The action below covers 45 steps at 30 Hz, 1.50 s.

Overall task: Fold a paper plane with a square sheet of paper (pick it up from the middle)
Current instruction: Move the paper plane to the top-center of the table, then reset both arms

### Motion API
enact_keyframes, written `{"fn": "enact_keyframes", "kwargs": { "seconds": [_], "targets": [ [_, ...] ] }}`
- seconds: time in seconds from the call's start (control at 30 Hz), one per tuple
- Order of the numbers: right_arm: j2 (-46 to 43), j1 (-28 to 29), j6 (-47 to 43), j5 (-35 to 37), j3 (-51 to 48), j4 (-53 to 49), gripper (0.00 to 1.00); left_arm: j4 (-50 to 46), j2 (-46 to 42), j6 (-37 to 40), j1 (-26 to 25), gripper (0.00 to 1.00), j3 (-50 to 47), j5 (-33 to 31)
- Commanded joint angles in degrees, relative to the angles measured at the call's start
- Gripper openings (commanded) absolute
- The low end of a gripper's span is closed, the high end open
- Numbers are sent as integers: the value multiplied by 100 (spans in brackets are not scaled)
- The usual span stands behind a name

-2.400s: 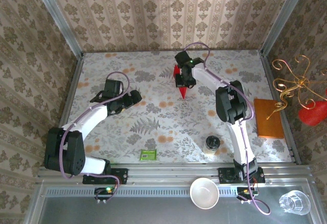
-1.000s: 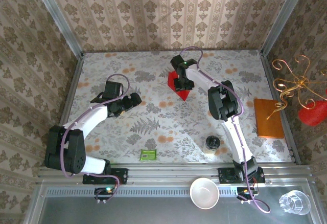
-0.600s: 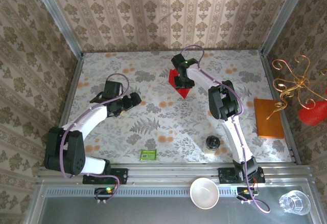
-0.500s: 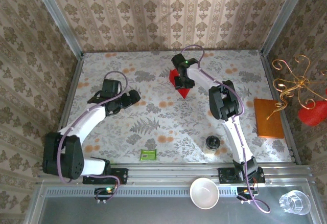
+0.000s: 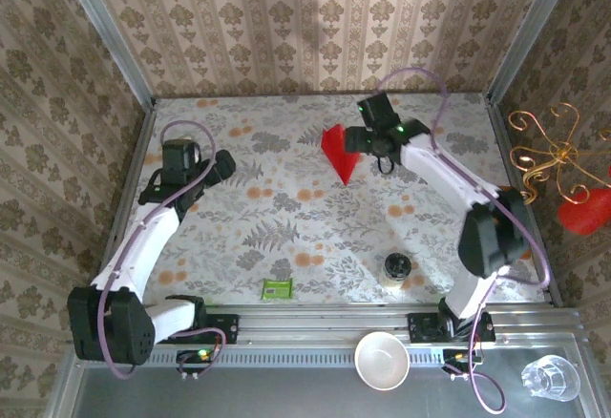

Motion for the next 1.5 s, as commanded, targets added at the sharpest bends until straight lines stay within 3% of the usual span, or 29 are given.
{"fn": "enact_keyframes", "kwargs": {
  "seconds": [0.0,0.23,0.37,0.53,0.77,0.9,0.97,1.3,1.47],
  "targets": [
    [-686,-208,64,983,-1200,1089,100,330,-249,419,162,100,-367,-777],
    [-1972,-700,-65,2001,-3223,2016,100,949,-670,1119,556,100,-1126,-1559],
    [-2357,-878,-361,2760,-3932,2523,100,1829,-844,1827,603,100,-1717,-1793],
    [-2502,-963,-886,3253,-4860,4089,100,2571,-777,2213,720,100,-2149,-1823],
    [-1910,-1442,-1174,2311,-5208,5080,100,3943,-24,2676,807,100,-2490,-1200],
    [-1792,-1538,-1637,1685,-5452,6167,100,5030,513,2830,849,100,-2695,-584],
    [-1773,-1654,-1627,1421,-5440,6170,100,5427,752,2820,894,100,-2743,-384],
    [-1279,-2047,-1774,299,-5901,7747,100,6470,1570,2930,1321,100,-2825,711],
    [-1129,-2065,-1886,-50,-5746,7605,100,6502,1873,3104,1294,100,-2655,1040]
  ]
}}
